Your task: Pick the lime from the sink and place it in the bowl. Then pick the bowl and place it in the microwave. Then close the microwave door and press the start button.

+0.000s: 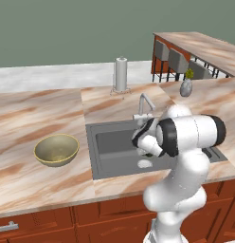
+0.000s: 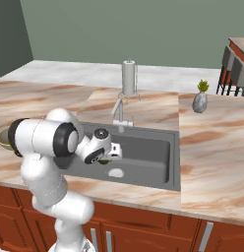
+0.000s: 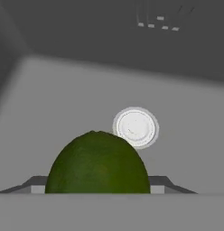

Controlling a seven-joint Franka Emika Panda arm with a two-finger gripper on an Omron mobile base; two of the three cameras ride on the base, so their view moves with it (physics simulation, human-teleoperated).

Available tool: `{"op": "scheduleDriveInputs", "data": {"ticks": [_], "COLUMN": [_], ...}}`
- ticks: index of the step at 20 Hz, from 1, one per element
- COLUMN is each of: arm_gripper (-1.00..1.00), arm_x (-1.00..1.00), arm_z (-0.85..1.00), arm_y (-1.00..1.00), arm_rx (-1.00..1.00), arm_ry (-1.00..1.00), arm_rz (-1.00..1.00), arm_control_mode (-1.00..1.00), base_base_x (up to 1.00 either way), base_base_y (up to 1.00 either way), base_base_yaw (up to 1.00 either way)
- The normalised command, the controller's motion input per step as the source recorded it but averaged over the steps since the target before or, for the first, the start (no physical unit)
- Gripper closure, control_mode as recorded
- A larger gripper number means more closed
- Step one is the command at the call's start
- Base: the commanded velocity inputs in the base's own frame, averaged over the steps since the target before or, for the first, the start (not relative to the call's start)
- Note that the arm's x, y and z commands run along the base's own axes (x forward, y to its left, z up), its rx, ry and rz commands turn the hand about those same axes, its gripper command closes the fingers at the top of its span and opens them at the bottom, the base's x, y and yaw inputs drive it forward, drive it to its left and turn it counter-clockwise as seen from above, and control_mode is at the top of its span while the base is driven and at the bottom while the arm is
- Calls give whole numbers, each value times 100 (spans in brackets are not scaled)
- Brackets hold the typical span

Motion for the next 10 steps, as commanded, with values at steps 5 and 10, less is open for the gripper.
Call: {"op": "scheduleDriveInputs", "data": {"ticks": [5, 10], "arm_gripper": [100, 100], "arm_x": [-37, -26], "arm_z": [100, 100], "arm_y": [50, 37], "arm_rx": [-3, 0], "arm_ry": [-8, -1], "arm_rz": [0, 0], "arm_control_mode": [-100, -100], "base_base_x": [0, 0], "base_base_y": [0, 0], "base_base_yaw": [0, 0]}}
